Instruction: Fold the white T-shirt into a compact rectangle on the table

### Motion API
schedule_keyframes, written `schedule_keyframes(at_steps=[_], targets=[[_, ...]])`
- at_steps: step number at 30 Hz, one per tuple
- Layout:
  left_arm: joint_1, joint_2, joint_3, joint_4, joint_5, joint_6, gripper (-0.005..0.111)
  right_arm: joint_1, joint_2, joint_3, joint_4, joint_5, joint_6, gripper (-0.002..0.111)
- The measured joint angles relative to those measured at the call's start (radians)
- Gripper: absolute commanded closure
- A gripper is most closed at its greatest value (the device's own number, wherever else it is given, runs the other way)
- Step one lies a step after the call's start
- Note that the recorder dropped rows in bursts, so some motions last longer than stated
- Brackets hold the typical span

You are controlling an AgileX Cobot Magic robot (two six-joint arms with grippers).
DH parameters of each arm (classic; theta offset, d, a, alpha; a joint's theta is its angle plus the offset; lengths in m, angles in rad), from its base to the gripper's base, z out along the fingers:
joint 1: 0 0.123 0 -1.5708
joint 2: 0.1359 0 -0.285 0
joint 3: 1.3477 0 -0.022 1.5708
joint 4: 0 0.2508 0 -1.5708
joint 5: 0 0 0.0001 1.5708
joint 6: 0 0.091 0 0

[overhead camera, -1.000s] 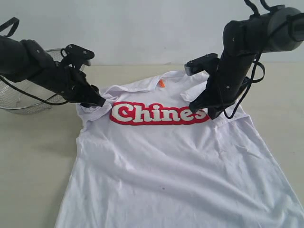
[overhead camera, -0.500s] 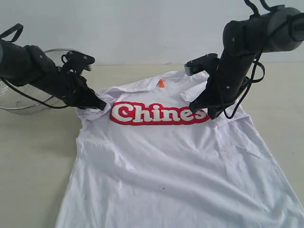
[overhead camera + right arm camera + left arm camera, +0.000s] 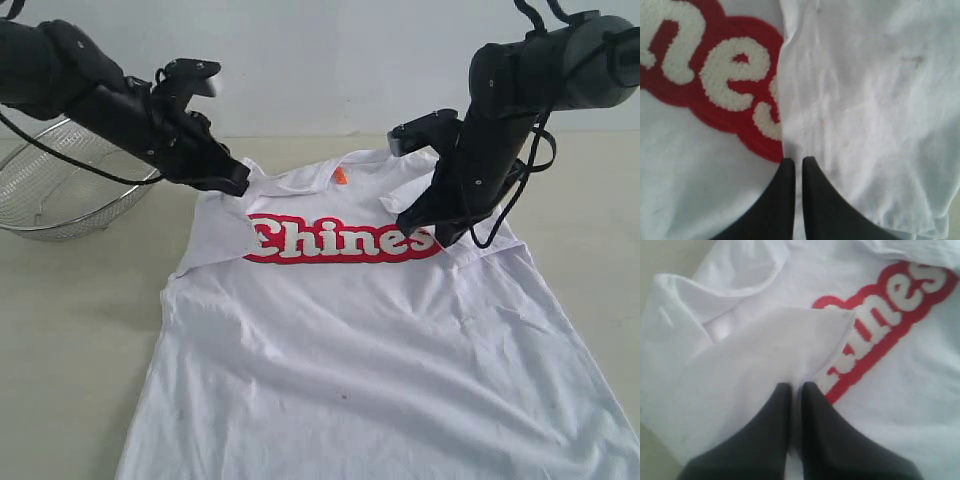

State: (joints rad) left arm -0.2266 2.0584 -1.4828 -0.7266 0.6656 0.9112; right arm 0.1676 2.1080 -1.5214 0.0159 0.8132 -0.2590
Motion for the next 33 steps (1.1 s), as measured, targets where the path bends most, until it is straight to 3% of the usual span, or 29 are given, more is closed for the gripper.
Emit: schedule_keyframes(at_steps=[11,16,23,33], targets=[[-0.002,-0.028,-0.036,-0.197,0.257,0.118,0.102,0.0,0.0,0.0,0.0,-0.011,0.0,0.109],[-0.002,-0.024,-0.037,-0.18,0.329,0.082,0.102,0.0,0.0,0.0,0.0,-0.012,0.0,0.109],[-0.002,-0.003,-0.038,-0.014,0.339,-0.044,0.102,0.0,0.0,0.0,0.0,-0.02,0.0,0.109],[-0.02,0.135,-0.038,-0.002,0.396,-0.028,0.102,0.0,0.0,0.0,0.0,-0.04,0.0,0.109]])
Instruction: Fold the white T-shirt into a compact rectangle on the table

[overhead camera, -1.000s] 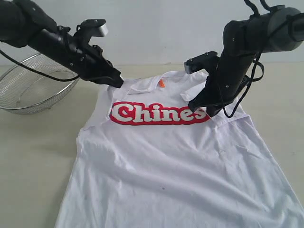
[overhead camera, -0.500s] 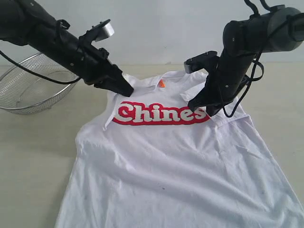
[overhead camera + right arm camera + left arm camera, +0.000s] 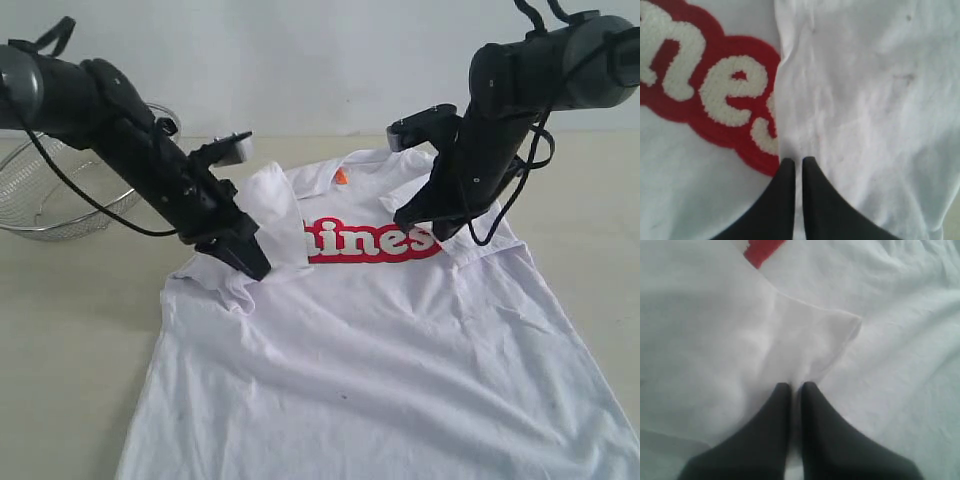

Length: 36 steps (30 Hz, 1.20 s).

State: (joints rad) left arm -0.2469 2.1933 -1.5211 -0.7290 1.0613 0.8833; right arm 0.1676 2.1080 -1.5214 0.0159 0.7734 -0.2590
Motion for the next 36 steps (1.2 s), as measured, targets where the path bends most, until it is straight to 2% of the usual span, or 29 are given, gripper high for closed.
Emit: schedule_keyframes(at_steps=[3,5,9,11,17,22,28,32,35,36], targets=[[-0.01,0.026,0.0,-0.011,-0.034,0.011,0.095,0.0,0.0,0.0,0.0,-0.002,0.0,0.109],[-0.012,0.037,0.0,-0.032,-0.061,0.033,0.082,0.0,0.0,0.0,0.0,-0.009,0.0,0.109],[-0.014,0.046,0.0,-0.077,-0.099,0.064,0.046,0.0,0.0,-0.001,0.002,-0.022,-0.013,0.109],[-0.014,0.046,-0.004,-0.082,-0.109,0.064,0.039,0.0,0.0,-0.001,0.016,-0.031,-0.03,0.109],[-0.014,0.044,-0.059,-0.036,-0.111,0.005,0.047,0.0,0.0,-0.027,0.186,-0.05,-0.199,0.109],[-0.008,0.006,-0.107,0.069,-0.124,-0.061,0.05,0.0,0.0,-0.095,0.321,-0.059,-0.269,0.109],[0.035,-0.011,-0.13,0.242,-0.138,-0.211,0.058,0.0,0.002,-0.16,0.417,-0.034,-0.36,0.109],[0.052,-0.011,-0.13,0.319,-0.051,-0.242,0.077,0.0,0.017,-0.186,0.44,-0.02,-0.377,0.109],[0.054,-0.011,-0.13,0.326,-0.027,-0.244,0.101,0.0,0.059,-0.21,0.442,0.007,-0.38,0.109],[0.054,-0.011,-0.13,0.326,-0.027,-0.246,0.102,0.0,0.078,-0.214,0.443,0.014,-0.38,0.109]])
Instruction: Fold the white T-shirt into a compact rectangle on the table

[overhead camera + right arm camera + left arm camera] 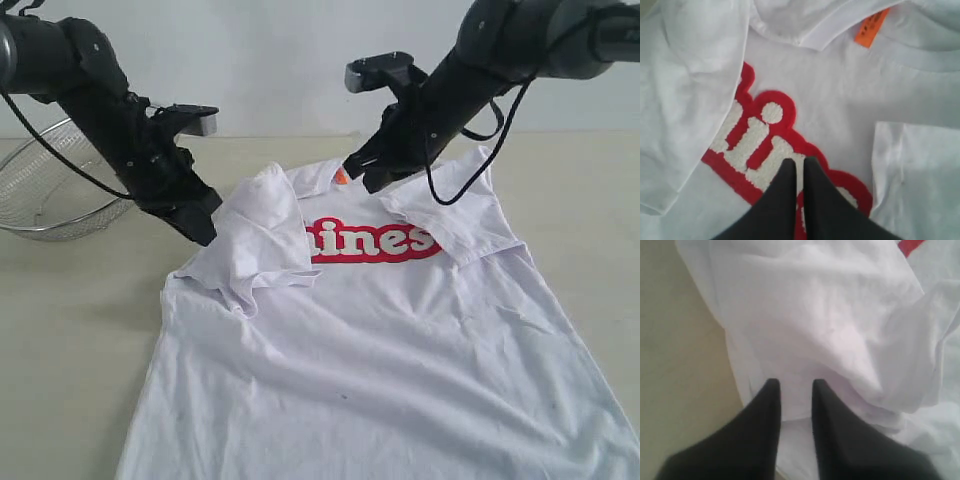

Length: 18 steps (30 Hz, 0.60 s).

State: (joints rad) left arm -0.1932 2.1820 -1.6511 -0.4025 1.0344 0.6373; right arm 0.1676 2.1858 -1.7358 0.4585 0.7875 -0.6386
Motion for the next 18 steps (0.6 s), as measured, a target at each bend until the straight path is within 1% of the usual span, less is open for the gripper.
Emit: schedule_keyframes(at_steps=[6,11,15,18], targets=[[0.0,0.0,0.0,-0.027,-0.021,0.023,0.102,0.013,0.091,-0.004,0.002,0.002,0.003,0.109],[-0.01,0.0,0.0,-0.13,-0.122,0.086,0.102,0.049,0.112,-0.004,0.003,0.003,0.0,0.109],[-0.028,0.003,0.0,-0.183,-0.231,0.111,0.102,0.062,0.103,-0.006,-0.013,0.005,0.006,0.109],[-0.04,0.04,-0.024,-0.212,-0.266,0.12,0.102,0.071,0.079,-0.006,-0.047,0.014,0.037,0.109]])
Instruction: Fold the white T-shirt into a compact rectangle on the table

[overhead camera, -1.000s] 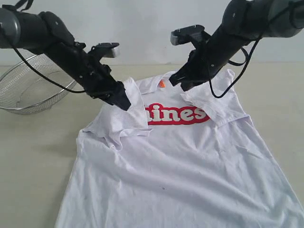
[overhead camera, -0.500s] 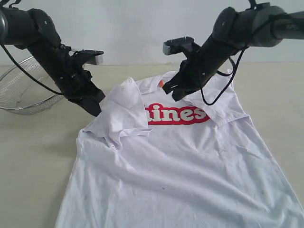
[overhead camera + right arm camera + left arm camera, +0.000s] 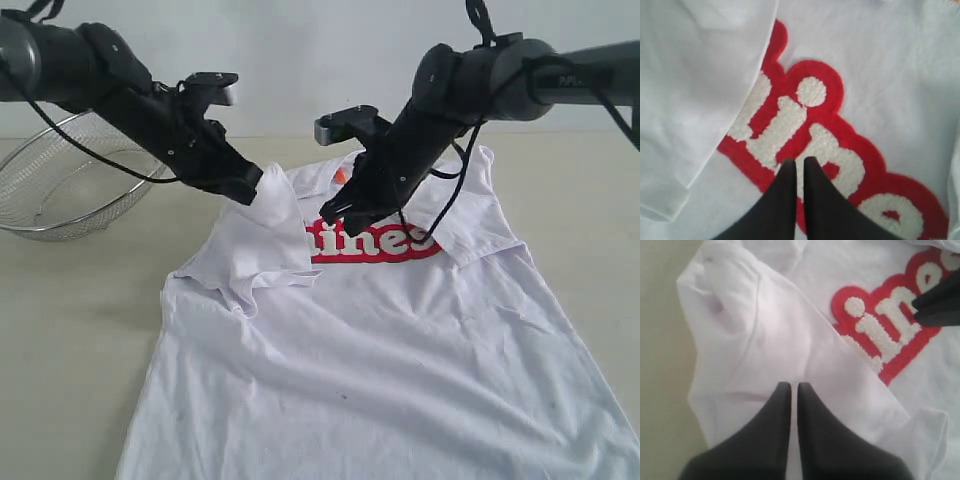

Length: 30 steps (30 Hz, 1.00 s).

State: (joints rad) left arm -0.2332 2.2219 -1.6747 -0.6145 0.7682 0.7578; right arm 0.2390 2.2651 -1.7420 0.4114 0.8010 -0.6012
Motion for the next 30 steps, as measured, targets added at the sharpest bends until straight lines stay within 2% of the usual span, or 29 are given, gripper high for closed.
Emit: schedule_keyframes(at_steps=[4,8,12,19,30], targets=[[-0.016,0.078,-0.041,-0.019,-0.003,0.021,0.102,0.002,-0.024,-0.001,-0.014,0.055,0.019,0.109],[-0.025,0.132,-0.077,-0.021,-0.029,0.025,0.102,0.011,-0.029,-0.001,-0.022,0.184,0.029,0.109],[-0.028,0.156,-0.11,-0.012,-0.075,0.025,0.102,0.056,-0.029,0.019,-0.038,0.249,0.041,0.109],[-0.028,0.195,-0.127,-0.004,-0.147,0.025,0.102,0.129,-0.031,0.12,-0.134,0.231,0.143,0.109],[-0.001,0.217,-0.138,-0.033,-0.214,0.025,0.102,0.13,-0.08,0.259,-0.124,0.113,0.184,0.109]])
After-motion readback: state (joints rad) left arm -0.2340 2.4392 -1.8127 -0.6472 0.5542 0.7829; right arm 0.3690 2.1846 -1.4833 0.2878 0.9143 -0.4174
